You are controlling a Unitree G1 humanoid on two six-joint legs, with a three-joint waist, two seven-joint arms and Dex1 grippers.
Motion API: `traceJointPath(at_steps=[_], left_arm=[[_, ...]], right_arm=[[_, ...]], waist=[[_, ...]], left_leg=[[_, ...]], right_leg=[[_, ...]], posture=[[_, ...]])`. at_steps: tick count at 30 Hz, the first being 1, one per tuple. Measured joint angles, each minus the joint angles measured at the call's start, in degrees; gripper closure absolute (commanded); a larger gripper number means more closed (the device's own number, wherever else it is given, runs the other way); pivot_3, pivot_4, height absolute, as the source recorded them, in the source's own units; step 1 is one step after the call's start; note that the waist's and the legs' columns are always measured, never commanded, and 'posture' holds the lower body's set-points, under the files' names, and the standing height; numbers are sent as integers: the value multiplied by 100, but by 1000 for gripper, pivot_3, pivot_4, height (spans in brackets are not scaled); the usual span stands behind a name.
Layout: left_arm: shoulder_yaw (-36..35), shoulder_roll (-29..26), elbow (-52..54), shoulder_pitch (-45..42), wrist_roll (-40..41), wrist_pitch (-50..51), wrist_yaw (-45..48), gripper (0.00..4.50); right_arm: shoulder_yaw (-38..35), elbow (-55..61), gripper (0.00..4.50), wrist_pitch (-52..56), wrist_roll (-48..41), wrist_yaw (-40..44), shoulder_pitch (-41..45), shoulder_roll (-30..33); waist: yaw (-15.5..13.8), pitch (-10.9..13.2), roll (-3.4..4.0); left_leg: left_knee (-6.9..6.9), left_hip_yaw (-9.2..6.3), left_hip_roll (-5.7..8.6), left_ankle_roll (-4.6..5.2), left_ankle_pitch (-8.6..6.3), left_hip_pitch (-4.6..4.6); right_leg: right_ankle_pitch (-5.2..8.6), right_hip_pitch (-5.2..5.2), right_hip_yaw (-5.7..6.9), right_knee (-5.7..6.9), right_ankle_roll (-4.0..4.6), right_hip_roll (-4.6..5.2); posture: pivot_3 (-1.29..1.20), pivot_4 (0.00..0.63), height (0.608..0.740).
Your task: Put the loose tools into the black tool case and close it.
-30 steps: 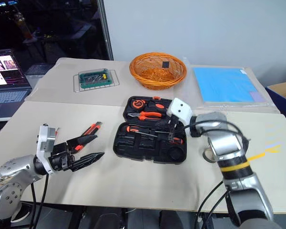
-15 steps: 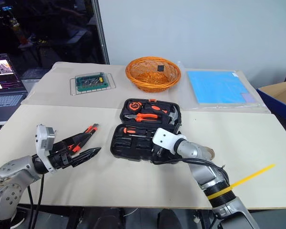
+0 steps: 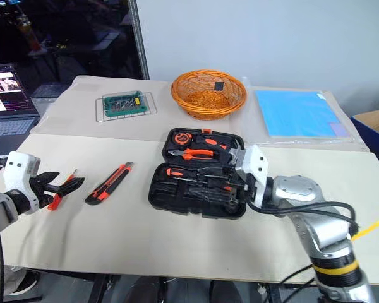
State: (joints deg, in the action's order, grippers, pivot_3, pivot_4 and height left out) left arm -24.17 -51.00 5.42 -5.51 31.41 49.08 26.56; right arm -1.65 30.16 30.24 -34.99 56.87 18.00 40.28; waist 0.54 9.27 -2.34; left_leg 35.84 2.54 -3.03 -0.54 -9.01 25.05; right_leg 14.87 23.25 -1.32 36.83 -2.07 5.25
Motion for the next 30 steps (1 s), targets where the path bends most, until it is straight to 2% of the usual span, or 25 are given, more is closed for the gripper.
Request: traceJointPath(at_steps=[1,3,5,6,15,19,23,24,25,26,28,30], left_arm=[[11,-56,-181,-14,-106,7,-42,61],[72,-98,-280,51,-252,13,-19,61],[143,-96,-258,147,-304,93,-1,586],[161,-90,-231,246,-332,208,-26,702],[-55,449,449,723,-325,43,-34,3949],[-193,702,518,596,21,-306,487,4052],[100,-20,843,80,328,-457,1660,4052],[512,-348,916,-362,322,-521,2141,4052],[820,-491,981,-700,325,-559,2465,4052],[1438,-546,926,-1280,185,-654,2884,4052],[2377,-432,664,-2080,-176,-916,3405,4052],[3314,16,95,-2921,-692,-1144,3734,4052]], right_arm=[[-73,74,49,16,-35,26,-27,63],[-139,117,49,18,-123,-22,-72,71],[-137,132,0,19,-144,-82,-106,65],[-137,151,0,19,-165,-119,-111,61],[-126,232,0,-17,-171,-191,-234,102],[-118,240,0,-252,-45,-59,-337,146],[-203,362,0,-436,-5,44,-775,234],[-342,448,0,-447,-8,40,-1040,297],[-438,495,0,-448,-7,35,-1171,346],[-713,630,0,-460,-11,5,-1441,395],[-1165,822,0,-465,-10,-47,-1893,476],[-1788,1061,0,-464,-27,-70,-2518,528]], waist=[[16,1,-1],[26,2,-3],[15,2,-4],[18,2,-4],[22,0,-1],[-44,8,-16],[-145,9,-35],[-189,11,-31],[-208,10,-22],[-233,8,-8],[-270,6,-1],[-288,7,-3]], left_leg=[[-3,-1,-3,0,0,0],[-4,1,-3,-2,-1,0],[-2,5,-1,-25,-15,2],[-2,7,-1,-26,-16,4],[0,14,3,-33,-20,2],[6,8,0,-29,-17,9],[14,5,0,-43,-21,21],[14,12,3,-48,-24,21],[16,24,5,-49,-24,21],[17,39,9,-49,-25,22],[26,40,14,-34,-15,26],[42,23,9,1,6,44]], right_leg=[[1,1,1,-1,2,-3],[2,3,2,-2,4,1],[2,3,1,-4,3,8],[2,4,0,-7,4,10],[9,4,-5,-5,21,19],[9,3,11,-5,25,17],[16,4,30,-9,40,24],[18,13,34,-19,36,29],[17,11,34,-21,35,37],[12,-2,29,-29,29,45],[6,-18,23,-32,17,42],[2,-17,23,-26,-4,20]], posture=[[0,150,740],[0,150,740],[0,150,740],[0,150,740],[0,150,740],[0,150,740],[0,150,740],[0,150,740],[0,150,740],[0,150,740],[0,150,740],[0,150,740]])
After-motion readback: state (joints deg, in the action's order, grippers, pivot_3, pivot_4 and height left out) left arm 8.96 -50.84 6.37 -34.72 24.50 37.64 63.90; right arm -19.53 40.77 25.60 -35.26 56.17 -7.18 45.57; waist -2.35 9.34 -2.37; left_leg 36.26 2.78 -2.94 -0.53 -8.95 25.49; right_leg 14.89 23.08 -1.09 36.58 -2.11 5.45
